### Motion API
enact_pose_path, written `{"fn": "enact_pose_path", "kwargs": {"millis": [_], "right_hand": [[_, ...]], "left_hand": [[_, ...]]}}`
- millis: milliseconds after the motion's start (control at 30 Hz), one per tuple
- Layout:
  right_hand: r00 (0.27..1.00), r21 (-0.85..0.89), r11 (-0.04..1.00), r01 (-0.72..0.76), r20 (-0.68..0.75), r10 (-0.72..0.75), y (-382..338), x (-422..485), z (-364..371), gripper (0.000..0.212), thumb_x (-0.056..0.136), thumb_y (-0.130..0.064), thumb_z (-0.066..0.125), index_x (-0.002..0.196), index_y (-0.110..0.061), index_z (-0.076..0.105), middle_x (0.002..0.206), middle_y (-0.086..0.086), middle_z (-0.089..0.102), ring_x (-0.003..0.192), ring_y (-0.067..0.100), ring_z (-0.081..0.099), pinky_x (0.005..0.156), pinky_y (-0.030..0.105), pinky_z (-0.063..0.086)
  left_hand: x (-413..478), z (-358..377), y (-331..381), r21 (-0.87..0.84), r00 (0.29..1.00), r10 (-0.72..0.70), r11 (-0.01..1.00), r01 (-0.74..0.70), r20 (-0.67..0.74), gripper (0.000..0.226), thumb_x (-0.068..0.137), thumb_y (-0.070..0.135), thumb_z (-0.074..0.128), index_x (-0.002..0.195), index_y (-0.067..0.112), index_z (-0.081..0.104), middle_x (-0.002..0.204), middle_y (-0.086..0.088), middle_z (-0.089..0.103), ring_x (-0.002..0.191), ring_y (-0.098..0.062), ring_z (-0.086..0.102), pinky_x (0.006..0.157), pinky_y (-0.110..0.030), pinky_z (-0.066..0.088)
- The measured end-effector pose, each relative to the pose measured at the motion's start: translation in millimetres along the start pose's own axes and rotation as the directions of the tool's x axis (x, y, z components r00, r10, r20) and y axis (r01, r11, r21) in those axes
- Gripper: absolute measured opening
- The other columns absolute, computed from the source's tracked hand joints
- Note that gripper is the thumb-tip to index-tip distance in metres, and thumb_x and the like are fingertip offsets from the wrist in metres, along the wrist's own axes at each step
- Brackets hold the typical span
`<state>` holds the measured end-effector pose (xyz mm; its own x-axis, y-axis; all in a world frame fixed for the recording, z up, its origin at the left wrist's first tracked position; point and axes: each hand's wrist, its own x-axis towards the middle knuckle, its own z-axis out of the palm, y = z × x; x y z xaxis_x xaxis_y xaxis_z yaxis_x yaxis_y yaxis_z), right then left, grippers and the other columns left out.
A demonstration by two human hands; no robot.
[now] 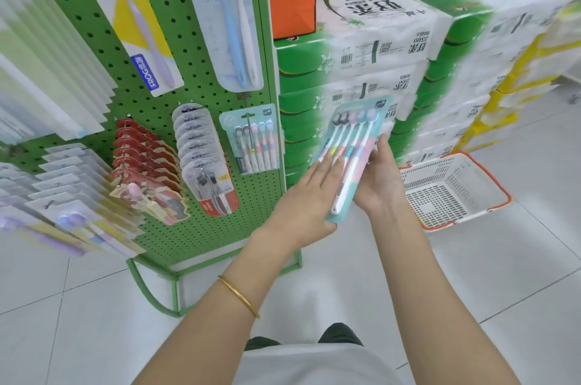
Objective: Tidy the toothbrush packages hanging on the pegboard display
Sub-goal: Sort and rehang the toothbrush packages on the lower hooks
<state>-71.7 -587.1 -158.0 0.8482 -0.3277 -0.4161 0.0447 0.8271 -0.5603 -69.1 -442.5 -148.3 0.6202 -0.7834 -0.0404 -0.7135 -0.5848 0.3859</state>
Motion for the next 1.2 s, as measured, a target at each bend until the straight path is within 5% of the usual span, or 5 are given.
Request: {"fn": "enact_pose_path", "kwargs": {"millis": [133, 400, 567, 800, 1200], "right_hand": [[0.992, -0.210, 0.977, 0.040, -0.108, -0.064, 4, 8, -8, 0.034, 0.100, -0.042, 0.041, 0.107, -0.013, 0.058, 0.105, 0.005, 0.061, 0.097, 0.017, 0.059, 0.084, 0.038, 0.050], [0.986, -0.195, 0.977, -0.089, -0.154, 0.060, 24, 19, -29, 0.028, 0.099, -0.021, 0.046, 0.122, -0.008, 0.054, 0.115, 0.010, 0.065, 0.101, 0.026, 0.064, 0.079, 0.042, 0.053], [0.996, -0.290, 0.957, 0.016, -0.082, -0.041, 20, 21, -33, 0.025, 0.098, -0.006, 0.044, 0.121, -0.011, 0.054, 0.117, 0.011, 0.066, 0.097, 0.029, 0.064, 0.083, 0.047, 0.053], [0.982, -0.576, 0.814, 0.074, 0.182, 0.040, 13, 5, -28, 0.025, 0.094, -0.012, 0.054, 0.119, -0.012, 0.058, 0.114, 0.010, 0.069, 0.105, 0.031, 0.064, 0.095, 0.050, 0.046], [0.857, -0.536, 0.844, -0.030, 0.420, 0.298, 21, -7, -20, 0.100, 0.056, -0.069, 0.077, 0.127, -0.004, 0.051, 0.127, 0.014, 0.061, 0.119, 0.029, 0.057, 0.095, 0.043, 0.050]], "left_hand": [[5, -10, 2, -0.600, 0.984, -0.141, 0.799, 0.047, -0.111, 0.071, 0.086, -0.009, 0.044, 0.148, 0.018, 0.023, 0.135, 0.018, 0.034, 0.123, 0.006, 0.031, 0.094, 0.005, 0.021], [15, -7, -12, -0.985, 0.854, -0.492, -0.072, 0.154, 0.169, 0.042, 0.087, -0.014, 0.051, 0.123, 0.006, 0.052, 0.106, -0.005, 0.068, 0.091, -0.018, 0.067, 0.075, -0.035, 0.057], [18, -2, -21, -0.955, 0.610, -0.791, 0.139, 0.263, 0.053, 0.052, 0.080, 0.001, 0.072, 0.123, 0.012, 0.043, 0.102, -0.002, 0.063, 0.075, -0.009, 0.062, 0.051, -0.023, 0.051], [35, -20, -18, -0.759, 0.727, -0.638, 0.598, 0.258, -0.255, 0.036, 0.088, 0.022, 0.065, 0.118, 0.018, 0.045, 0.106, 0.005, 0.060, 0.095, -0.015, 0.061, 0.085, -0.037, 0.051], [42, -48, -34, -0.978, 0.695, -0.718, 0.166, 0.123, -0.034, 0.075, 0.073, 0.075, 0.052, 0.123, 0.018, 0.048, 0.116, -0.001, 0.065, 0.105, -0.021, 0.063, 0.093, -0.048, 0.049]]}}
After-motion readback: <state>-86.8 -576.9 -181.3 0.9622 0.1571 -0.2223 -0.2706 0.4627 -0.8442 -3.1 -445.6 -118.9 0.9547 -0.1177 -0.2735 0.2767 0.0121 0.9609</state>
